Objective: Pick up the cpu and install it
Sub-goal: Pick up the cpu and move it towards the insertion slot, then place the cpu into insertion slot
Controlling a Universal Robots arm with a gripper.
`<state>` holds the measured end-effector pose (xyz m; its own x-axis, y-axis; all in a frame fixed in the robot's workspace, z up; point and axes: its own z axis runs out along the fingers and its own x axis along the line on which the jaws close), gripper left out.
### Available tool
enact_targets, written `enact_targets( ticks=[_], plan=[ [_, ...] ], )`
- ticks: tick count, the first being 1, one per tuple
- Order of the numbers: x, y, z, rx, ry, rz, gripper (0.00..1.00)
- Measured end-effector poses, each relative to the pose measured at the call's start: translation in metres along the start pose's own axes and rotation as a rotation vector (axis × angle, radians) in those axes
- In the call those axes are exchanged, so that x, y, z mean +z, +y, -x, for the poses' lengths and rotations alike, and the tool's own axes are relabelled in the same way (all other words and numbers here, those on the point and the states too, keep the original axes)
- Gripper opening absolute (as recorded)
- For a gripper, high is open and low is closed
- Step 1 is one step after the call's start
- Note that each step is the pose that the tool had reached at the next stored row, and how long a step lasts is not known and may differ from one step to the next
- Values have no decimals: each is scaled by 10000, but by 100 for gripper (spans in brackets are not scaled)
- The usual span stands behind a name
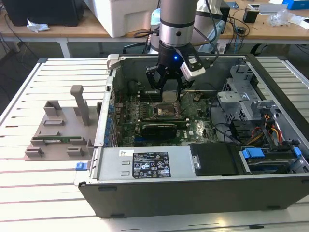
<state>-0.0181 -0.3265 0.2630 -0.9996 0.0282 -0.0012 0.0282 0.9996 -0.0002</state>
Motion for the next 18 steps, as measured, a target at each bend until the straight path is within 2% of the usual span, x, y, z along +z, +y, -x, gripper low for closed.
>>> enact_targets(
  ticks=[6, 7, 8, 10, 14, 18],
  plan=[
    [1, 0, 0, 40, 0, 0, 54],
    [1, 0, 0, 167, 0, -1, 54],
    [1, 0, 0, 511, 0, -3, 54],
    [2, 0, 0, 787, 1, -4, 54],
    [3, 0, 0, 1836, 0, -6, 54],
    [3, 0, 0, 2165, 1, -6, 54]
  ],
)
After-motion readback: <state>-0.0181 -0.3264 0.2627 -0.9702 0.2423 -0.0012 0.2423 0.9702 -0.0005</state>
